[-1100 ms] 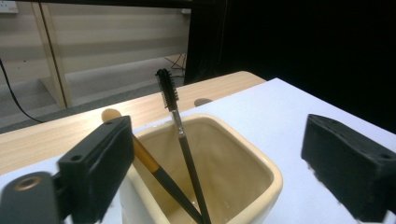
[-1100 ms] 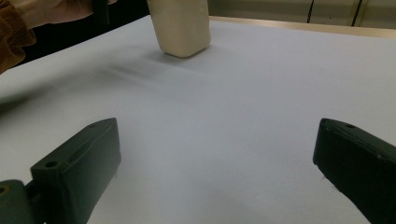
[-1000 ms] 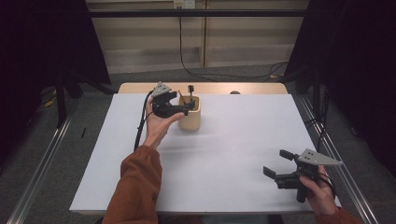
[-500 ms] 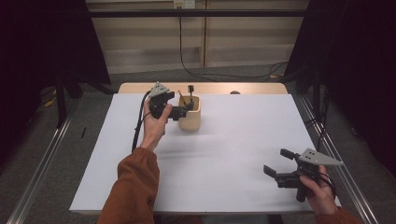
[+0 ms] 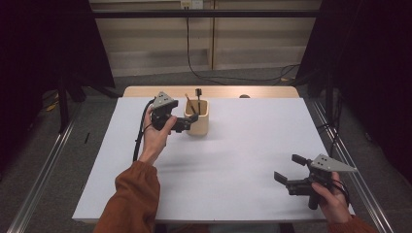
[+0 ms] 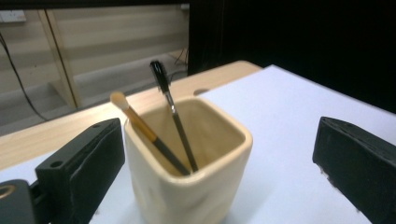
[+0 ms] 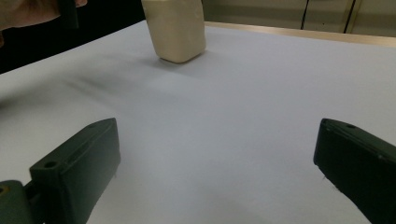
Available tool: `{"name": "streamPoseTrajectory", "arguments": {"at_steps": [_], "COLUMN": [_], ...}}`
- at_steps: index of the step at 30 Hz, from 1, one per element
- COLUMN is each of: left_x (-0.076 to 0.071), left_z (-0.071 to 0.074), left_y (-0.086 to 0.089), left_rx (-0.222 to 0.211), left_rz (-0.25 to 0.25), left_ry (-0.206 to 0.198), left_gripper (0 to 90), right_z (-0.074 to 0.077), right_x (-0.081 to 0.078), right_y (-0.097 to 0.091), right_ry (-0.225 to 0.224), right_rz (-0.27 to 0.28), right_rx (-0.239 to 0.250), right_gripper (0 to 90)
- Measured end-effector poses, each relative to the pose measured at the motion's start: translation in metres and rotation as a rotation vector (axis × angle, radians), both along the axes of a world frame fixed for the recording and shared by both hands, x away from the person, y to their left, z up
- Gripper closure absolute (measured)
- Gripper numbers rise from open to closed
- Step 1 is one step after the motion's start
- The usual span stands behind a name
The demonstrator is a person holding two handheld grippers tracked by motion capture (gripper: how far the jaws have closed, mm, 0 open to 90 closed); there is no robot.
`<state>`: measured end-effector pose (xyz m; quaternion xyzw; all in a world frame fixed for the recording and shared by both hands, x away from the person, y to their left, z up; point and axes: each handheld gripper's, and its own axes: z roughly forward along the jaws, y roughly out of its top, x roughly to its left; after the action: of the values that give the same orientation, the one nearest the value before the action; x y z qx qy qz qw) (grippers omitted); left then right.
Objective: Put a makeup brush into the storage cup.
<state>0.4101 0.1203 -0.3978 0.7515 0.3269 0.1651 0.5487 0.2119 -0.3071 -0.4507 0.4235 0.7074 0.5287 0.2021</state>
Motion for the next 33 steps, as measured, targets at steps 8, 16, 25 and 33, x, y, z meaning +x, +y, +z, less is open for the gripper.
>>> {"name": "streamPoseTrajectory", "arguments": {"at_steps": [8, 16, 25, 33], "left_x": [-0.017, -0.041, -0.071, -0.096], "left_z": [-0.009, -0.015, -0.010, -0.019], "left_y": [0.015, 0.026, 0.043, 0.060], "left_rx": [-0.022, -0.006, -0.026, -0.034], "left_rz": [0.011, 0.028, 0.061, 0.071], "left_ry": [0.005, -0.010, -0.054, -0.050], "left_gripper": [2.3, 2.1, 1.7, 1.3], "right_z": [0.000, 0.001, 0.001, 0.000], "right_x": [0.000, -0.002, -0.001, 0.000], "right_y": [0.000, 0.001, 0.001, 0.001], "right_ry": [0.002, 0.002, -0.004, -0.005], "right_rz": [0.008, 0.017, 0.010, -0.005], "right_rx": [-0.005, -0.003, 0.001, -0.006], "right_gripper": [0.2, 0.2, 0.2, 0.2]}}
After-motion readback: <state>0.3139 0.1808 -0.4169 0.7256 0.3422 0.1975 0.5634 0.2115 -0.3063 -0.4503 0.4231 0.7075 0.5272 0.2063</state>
